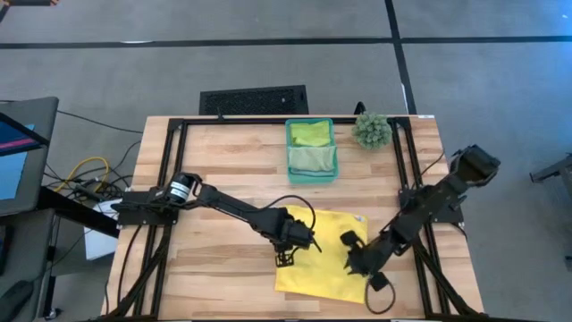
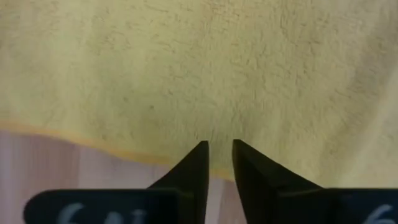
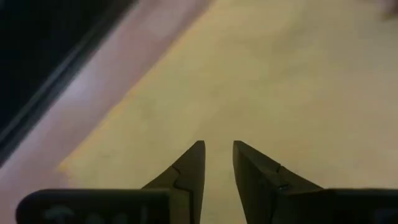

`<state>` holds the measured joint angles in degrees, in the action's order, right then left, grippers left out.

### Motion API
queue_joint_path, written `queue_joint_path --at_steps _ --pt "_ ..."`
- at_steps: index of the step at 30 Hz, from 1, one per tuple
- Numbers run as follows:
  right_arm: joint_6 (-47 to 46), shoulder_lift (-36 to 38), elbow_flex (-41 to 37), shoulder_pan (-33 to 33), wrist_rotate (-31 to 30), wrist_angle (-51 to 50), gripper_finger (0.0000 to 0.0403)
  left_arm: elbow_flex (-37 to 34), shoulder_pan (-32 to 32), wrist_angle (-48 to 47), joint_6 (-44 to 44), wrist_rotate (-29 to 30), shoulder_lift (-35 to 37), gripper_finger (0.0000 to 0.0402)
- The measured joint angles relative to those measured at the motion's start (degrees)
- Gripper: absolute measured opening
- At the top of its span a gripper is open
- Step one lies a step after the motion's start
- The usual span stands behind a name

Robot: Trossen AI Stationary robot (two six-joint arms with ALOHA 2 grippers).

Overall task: Fold microfiber towels
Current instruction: Fold the yellow microfiber cloth

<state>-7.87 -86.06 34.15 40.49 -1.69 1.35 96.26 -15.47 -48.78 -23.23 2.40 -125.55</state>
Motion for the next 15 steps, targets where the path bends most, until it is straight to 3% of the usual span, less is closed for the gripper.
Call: queue_joint_path --at_steps 3,6,8,15 --pt "-3.95 4.41 0.0 0.72 -9.47 -3.79 0.0107 1.06 -0.31 0.81 2.43 5.67 0.24 0.0044" --pt "-11.47 7.66 -0.02 -0.75 -20.62 -9.68 0.0107 1.53 -0.26 3.92 4.33 19.54 0.09 0.0031" --pt "-16.09 8.94 -0.21 -2.75 -23.97 -14.18 0.0107 1.44 1.17 6.24 0.76 26.77 -0.11 0.0021" --pt "-19.15 6.87 -7.56 -12.27 -22.93 -7.08 0.0077 -6.1 8.5 16.81 -3.99 19.32 -0.2 0.0004"
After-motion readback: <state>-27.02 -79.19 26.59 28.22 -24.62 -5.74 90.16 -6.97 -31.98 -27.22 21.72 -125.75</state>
